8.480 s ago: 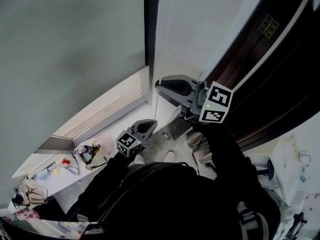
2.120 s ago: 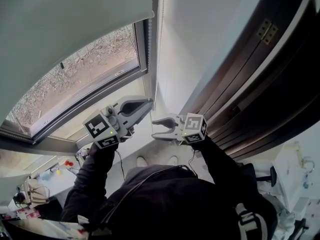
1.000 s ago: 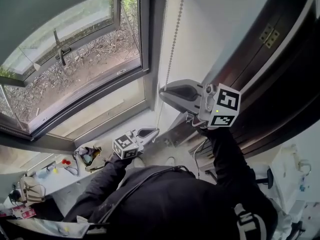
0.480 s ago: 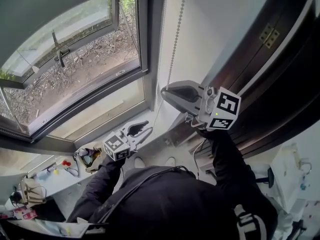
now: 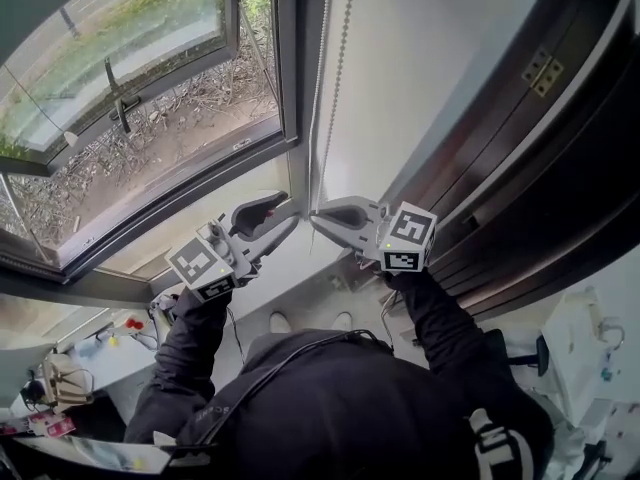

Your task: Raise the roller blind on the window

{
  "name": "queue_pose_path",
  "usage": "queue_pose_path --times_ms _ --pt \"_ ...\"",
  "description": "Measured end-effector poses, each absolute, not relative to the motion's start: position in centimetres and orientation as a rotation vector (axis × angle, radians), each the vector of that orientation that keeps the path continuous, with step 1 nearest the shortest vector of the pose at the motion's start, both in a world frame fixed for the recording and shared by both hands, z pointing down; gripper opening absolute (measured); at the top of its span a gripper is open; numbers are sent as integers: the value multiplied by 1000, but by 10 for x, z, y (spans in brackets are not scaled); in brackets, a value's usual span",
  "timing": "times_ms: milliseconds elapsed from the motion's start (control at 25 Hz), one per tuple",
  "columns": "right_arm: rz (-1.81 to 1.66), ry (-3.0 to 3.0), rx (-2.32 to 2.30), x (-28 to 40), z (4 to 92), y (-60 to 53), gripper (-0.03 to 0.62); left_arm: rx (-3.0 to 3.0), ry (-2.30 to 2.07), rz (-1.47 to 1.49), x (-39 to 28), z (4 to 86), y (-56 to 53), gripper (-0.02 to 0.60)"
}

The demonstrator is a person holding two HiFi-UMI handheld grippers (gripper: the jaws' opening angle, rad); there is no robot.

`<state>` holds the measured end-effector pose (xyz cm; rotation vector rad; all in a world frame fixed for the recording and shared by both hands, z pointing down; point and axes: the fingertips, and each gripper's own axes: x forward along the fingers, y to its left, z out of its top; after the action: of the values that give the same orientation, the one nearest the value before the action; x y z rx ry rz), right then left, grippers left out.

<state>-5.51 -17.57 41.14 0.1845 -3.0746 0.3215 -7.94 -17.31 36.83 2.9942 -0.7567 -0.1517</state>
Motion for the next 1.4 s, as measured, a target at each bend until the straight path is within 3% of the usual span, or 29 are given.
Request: queue_pose_path --times_ms 360,680,840,1000,1200,1400 --pt "461 -2911 110 -68 510 -142 8 3044 -644 -75 -44 354 -169 132" --pt "475 -2891 105 -63 518 -132 8 3051 -625 -98 -43 346 -164 130" --pt "480 -2891 97 -63 519 -130 8 3036 -608 -107 -40 347 -162 106" --pt "478 -2892 94 -65 519 -128 8 3024 -566 -98 -37 349 -156 14" --pt "471 -2867 103 -64 527 -130 8 3028 -643 19 -35 359 -159 8" --pt "391 -2816 61 -61 541 -120 9 2992 -612 -55 -32 373 -152 6"
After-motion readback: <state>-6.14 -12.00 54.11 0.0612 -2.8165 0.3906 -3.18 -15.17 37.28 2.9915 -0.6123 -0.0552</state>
